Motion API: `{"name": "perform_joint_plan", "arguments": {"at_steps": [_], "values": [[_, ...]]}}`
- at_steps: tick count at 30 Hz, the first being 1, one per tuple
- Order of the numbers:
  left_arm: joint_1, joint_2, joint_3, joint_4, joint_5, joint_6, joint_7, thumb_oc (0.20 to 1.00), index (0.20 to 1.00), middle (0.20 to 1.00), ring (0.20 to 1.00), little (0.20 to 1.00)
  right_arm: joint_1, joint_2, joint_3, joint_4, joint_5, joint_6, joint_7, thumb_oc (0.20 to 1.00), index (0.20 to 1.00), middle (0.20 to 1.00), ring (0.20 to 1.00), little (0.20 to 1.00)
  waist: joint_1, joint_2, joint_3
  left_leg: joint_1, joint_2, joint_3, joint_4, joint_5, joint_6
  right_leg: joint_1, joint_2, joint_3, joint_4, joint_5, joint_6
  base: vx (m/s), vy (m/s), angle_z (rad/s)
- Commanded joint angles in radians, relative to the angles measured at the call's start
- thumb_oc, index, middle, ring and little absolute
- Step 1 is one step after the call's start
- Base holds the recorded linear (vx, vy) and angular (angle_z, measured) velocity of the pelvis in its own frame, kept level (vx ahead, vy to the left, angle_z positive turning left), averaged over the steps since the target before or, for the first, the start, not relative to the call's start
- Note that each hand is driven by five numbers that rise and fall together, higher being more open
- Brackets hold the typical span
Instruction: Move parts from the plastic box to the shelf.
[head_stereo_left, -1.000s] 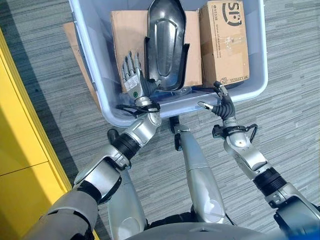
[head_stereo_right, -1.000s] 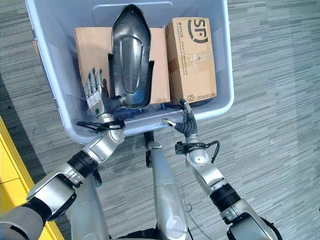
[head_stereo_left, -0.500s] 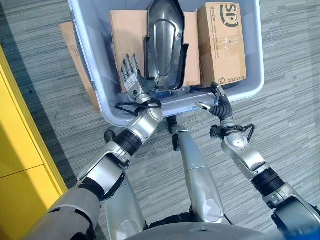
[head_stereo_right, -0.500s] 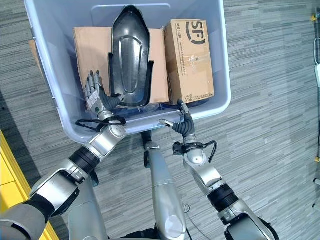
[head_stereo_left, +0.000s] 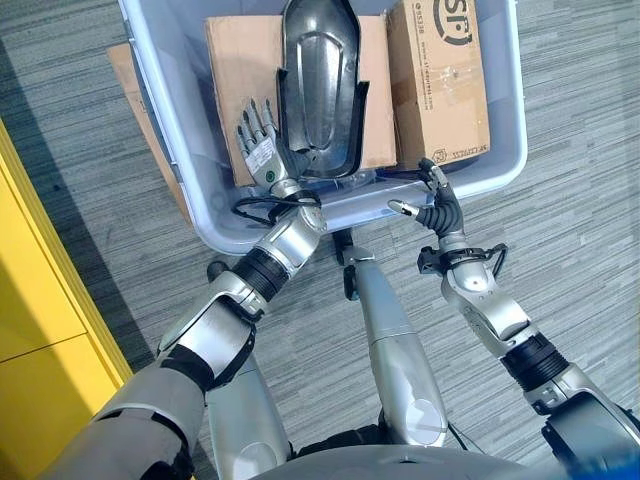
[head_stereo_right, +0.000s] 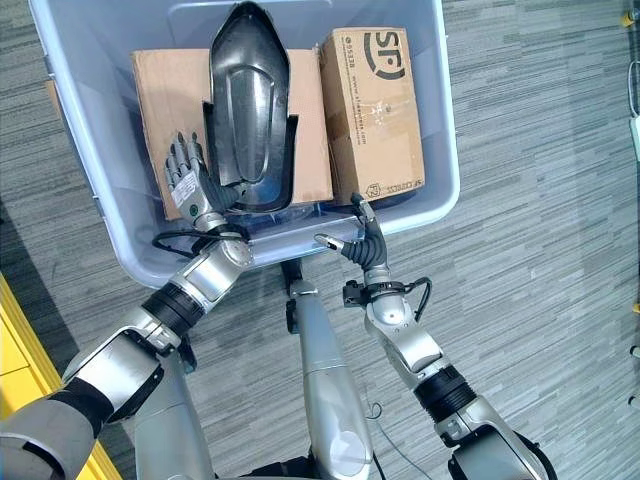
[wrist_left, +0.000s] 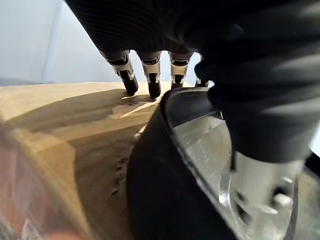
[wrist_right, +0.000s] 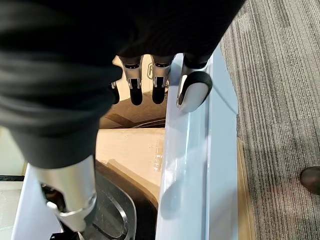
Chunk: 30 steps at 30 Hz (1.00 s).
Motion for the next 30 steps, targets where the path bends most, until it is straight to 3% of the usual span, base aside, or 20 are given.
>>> {"name": "perform_joint_plan", "arguments": {"at_steps": [1,4,5,6,10,13,14,17,22,24,30], "values": [[-0.04,-0.029,-0.042,0.08,0.0,0.026,-0.076,0.2,0.2,0.2,0.2,0.2,0.078,0.023,0.063,0.036,0.056,0.069,0.014,1.0,1.0,1.0,1.0,1.0,-0.016,-0.044,0.035,-0.133,-0.053,0.038,0.096,0.044,0.085,0.05,0.067,-0.101,0.035,-0.061,-0.024,0.0,0.0,0.0],[-0.054,-0.039,-0.033,0.195,-0.047,0.093,-0.126,0.2,0.2,0.2,0.2,0.2,0.066,0.028,0.063,0.057,0.063,0.059,0.011,1.0,1.0,1.0,1.0,1.0,-0.02,-0.048,0.035,-0.14,-0.059,0.038,0.111,0.036,0.087,0.046,0.07,-0.096,0.033,-0.056,-0.023,0.0,-0.006,-0.02],[-0.042,-0.04,-0.03,0.226,-0.068,0.04,-0.096,0.2,0.2,0.2,0.2,0.2,0.062,0.025,0.069,0.058,0.072,0.055,0.005,1.0,1.0,1.0,1.0,1.0,-0.017,-0.052,0.035,-0.151,-0.061,0.034,0.12,0.034,0.09,0.04,0.069,-0.099,0.034,-0.054,-0.025,0.0,-0.019,-0.06],[-0.018,-0.05,0.008,0.253,-0.246,-0.054,0.025,0.2,0.2,0.2,0.2,0.2,0.065,0.023,0.077,0.054,0.079,0.051,-0.005,1.0,1.0,1.0,1.0,1.0,-0.015,-0.054,0.035,-0.16,-0.066,0.03,0.126,0.031,0.095,0.033,0.07,-0.096,0.037,-0.054,-0.028,0.0,-0.019,-0.03],[0.06,-0.095,0.126,0.277,-0.428,-0.228,0.176,0.2,0.2,0.2,0.2,0.2,0.072,0.038,0.083,0.065,0.08,0.037,-0.04,1.0,1.0,1.0,1.0,1.0,-0.001,-0.05,0.035,-0.183,-0.078,0.021,0.133,0.033,0.099,0.018,0.071,-0.096,0.033,-0.05,-0.031,-0.01,-0.028,-0.02],[0.091,-0.096,0.19,0.268,-0.401,-0.297,0.241,0.2,0.2,0.2,0.2,0.2,0.07,0.053,0.088,0.064,0.09,0.026,-0.059,1.0,1.0,1.0,1.0,1.0,0.015,-0.056,0.035,-0.206,-0.086,0.006,0.148,0.029,0.104,0.006,0.068,-0.105,0.036,-0.047,-0.034,-0.03,-0.071,0.05],[0.097,-0.091,0.225,0.257,-0.403,-0.355,0.258,0.2,0.2,0.2,0.2,0.2,0.069,0.05,0.095,0.057,0.08,0.031,-0.052,1.0,1.0,1.0,1.0,1.0,0.022,-0.06,0.035,-0.207,-0.089,0.001,0.149,0.03,0.108,0.007,0.068,-0.11,0.04,-0.047,-0.036,-0.02,-0.014,0.11],[0.092,-0.08,0.248,0.233,-0.379,-0.405,0.263,0.2,0.2,0.2,0.2,0.2,0.075,0.048,0.1,0.05,0.082,0.033,-0.049,1.0,1.0,1.0,1.0,1.0,0.025,-0.058,0.035,-0.197,-0.09,0.0,0.143,0.033,0.11,0.015,0.069,-0.109,0.046,-0.051,-0.039,-0.02,0.039,0.04],[0.081,-0.041,0.262,0.173,-0.304,-0.48,0.241,0.2,0.2,0.2,0.2,0.2,0.088,0.031,0.095,0.034,0.057,0.035,-0.032,1.0,1.0,1.0,1.0,1.0,0.035,-0.037,0.035,-0.133,-0.089,0.009,0.084,0.063,0.103,0.067,0.069,-0.102,0.037,-0.063,-0.043,-0.04,0.127,0.01],[0.072,-0.012,0.272,0.135,-0.213,-0.548,0.251,0.2,0.2,0.2,0.2,0.2,0.091,0.017,0.092,0.025,0.035,0.042,-0.019,1.0,1.0,1.0,1.0,1.0,0.043,-0.021,0.035,-0.068,-0.092,0.017,0.038,0.078,0.098,0.124,0.07,-0.1,0.027,-0.078,-0.048,-0.06,0.19,0.03],[0.021,0.105,0.301,0.019,-0.071,-0.592,0.298,0.2,0.2,0.2,0.2,0.2,0.111,-0.029,0.08,0.005,0.024,0.015,0.006,1.0,1.0,1.0,1.0,1.0,0.063,0.007,0.035,0.084,-0.104,0.027,-0.039,0.083,0.094,0.26,0.064,-0.097,0.012,-0.113,-0.053,-0.04,0.146,0.0]]}}
